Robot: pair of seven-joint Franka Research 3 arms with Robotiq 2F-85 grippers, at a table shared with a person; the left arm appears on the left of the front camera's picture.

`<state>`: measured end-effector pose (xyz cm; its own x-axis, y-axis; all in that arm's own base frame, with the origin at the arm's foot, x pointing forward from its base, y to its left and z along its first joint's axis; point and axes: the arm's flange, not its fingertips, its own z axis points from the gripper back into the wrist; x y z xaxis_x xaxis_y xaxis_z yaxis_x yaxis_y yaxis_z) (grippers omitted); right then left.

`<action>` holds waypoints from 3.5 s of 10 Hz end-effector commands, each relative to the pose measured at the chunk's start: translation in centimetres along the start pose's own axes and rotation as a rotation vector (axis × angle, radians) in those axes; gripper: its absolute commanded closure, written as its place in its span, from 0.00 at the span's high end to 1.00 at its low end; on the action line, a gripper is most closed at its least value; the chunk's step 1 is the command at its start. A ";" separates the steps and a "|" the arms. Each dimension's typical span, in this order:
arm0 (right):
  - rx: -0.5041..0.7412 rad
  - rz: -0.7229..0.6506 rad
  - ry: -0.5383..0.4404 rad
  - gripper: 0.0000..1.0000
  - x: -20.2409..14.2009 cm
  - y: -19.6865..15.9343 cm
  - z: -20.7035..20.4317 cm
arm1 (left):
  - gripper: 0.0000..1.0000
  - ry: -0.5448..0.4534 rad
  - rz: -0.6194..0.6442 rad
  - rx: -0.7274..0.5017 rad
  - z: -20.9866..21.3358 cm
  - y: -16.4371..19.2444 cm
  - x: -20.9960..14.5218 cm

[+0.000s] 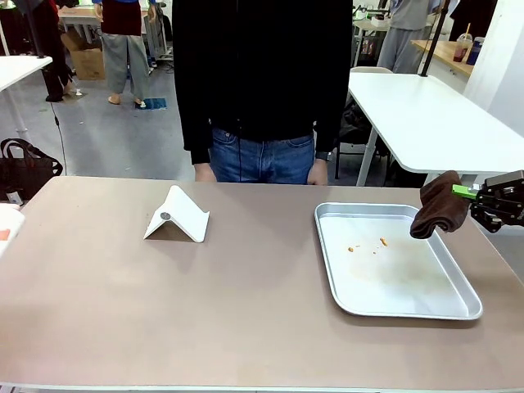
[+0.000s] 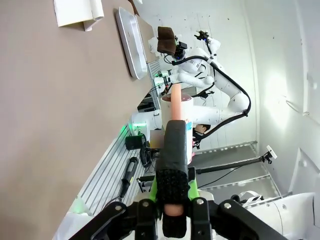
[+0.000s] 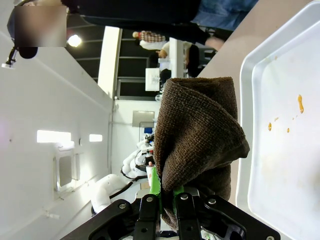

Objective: Clean the surface of the table.
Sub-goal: If a person points to the right, clean the right side of the table with your right hand, and if they point to the left, clean the left side with your left hand, then clean the area not pointed to by the person.

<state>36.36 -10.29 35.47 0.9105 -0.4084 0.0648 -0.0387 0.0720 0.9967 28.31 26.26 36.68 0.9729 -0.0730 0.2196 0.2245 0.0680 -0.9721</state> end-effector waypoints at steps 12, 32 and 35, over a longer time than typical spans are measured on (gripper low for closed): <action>0.003 -0.004 0.000 0.00 0.0 0.4 0.1 | 0.23 -0.008 -0.018 0.008 0.2 -1.3 0.3; -1.096 0.362 0.221 0.11 8.0 -3.2 -18.7 | 0.23 -0.008 -0.018 0.008 0.2 -1.3 0.3; -1.019 0.338 0.358 0.11 6.5 -4.7 -21.1 | 0.23 -0.008 -0.018 0.008 0.2 -1.3 0.3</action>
<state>51.13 4.96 30.87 0.9840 0.0054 0.1779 -0.0680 0.9350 0.3480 28.40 26.01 37.25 0.9687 -0.0766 0.2360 0.2422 0.0853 -0.9665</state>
